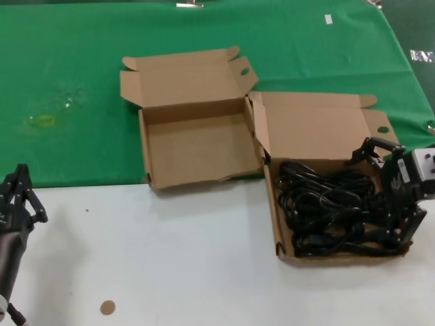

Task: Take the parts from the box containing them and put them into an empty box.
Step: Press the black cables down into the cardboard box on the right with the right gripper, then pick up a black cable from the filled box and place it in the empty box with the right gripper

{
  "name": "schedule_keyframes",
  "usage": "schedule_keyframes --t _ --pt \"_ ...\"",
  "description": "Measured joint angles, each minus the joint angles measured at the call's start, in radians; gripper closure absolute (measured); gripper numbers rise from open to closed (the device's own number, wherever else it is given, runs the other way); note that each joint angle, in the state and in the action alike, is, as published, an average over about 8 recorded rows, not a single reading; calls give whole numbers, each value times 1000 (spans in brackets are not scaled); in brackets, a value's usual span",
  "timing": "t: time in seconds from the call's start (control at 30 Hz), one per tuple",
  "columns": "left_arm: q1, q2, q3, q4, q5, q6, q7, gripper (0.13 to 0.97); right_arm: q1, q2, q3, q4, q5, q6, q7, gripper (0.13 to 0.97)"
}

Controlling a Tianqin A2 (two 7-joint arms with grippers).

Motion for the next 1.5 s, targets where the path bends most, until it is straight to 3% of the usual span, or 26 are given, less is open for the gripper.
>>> schedule_keyframes --t 0.4,0.7,0.97,1.1,1.37,1.5 --pt "0 0 0 0 0 0 0 945 9 -42 -14 -64 -63 13 -56 184" --pt "0 0 0 0 0 0 0 945 22 -71 -23 -99 -100 27 -81 309" --pt "0 0 0 0 0 0 0 945 17 -80 -24 -103 -111 28 -79 506" --pt "0 0 0 0 0 0 0 945 15 -81 -23 -101 -115 26 -73 506" --pt "0 0 0 0 0 0 0 945 11 -77 -19 -94 -121 25 -65 721" --pt "0 0 0 0 0 0 0 945 11 -73 -14 -83 -123 25 -61 767"
